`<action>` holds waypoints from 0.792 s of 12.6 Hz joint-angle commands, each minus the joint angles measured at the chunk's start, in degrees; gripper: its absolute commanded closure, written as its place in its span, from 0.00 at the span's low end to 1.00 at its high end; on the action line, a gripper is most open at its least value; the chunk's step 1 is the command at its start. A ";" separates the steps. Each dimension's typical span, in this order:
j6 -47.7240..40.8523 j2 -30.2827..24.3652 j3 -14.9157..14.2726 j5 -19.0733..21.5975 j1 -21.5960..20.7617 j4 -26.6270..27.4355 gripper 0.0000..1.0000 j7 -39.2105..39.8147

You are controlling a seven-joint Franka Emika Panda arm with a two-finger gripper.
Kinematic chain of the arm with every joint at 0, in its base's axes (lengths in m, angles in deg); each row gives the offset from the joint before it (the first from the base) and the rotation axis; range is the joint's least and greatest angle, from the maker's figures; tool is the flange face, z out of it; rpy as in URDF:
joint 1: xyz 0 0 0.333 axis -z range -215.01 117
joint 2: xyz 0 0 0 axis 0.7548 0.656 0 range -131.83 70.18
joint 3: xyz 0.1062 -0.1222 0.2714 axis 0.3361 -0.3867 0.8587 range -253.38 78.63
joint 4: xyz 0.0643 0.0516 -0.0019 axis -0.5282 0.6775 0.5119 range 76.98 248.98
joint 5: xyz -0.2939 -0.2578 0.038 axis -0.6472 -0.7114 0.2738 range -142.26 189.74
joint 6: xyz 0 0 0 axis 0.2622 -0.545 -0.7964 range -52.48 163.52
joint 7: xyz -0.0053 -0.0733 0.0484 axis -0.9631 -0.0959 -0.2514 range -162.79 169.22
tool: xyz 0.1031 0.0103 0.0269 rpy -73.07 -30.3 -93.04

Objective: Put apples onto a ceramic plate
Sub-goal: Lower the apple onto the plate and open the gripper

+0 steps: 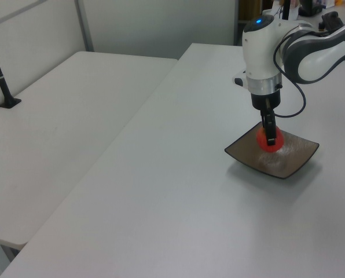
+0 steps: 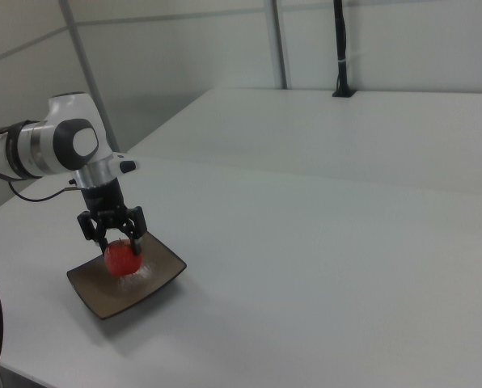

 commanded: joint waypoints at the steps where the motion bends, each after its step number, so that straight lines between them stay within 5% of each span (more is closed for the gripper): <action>1: -0.04 -0.30 -0.82 -0.01 -0.85 0.38 0.21 1.29; 7: -0.04 -0.39 -0.82 -0.01 -0.85 0.21 0.20 1.90; 9: -0.21 -0.47 -0.82 -0.01 -0.76 0.03 0.00 1.99; 10: -0.22 -0.47 -0.82 -0.01 -0.76 0.03 0.00 1.90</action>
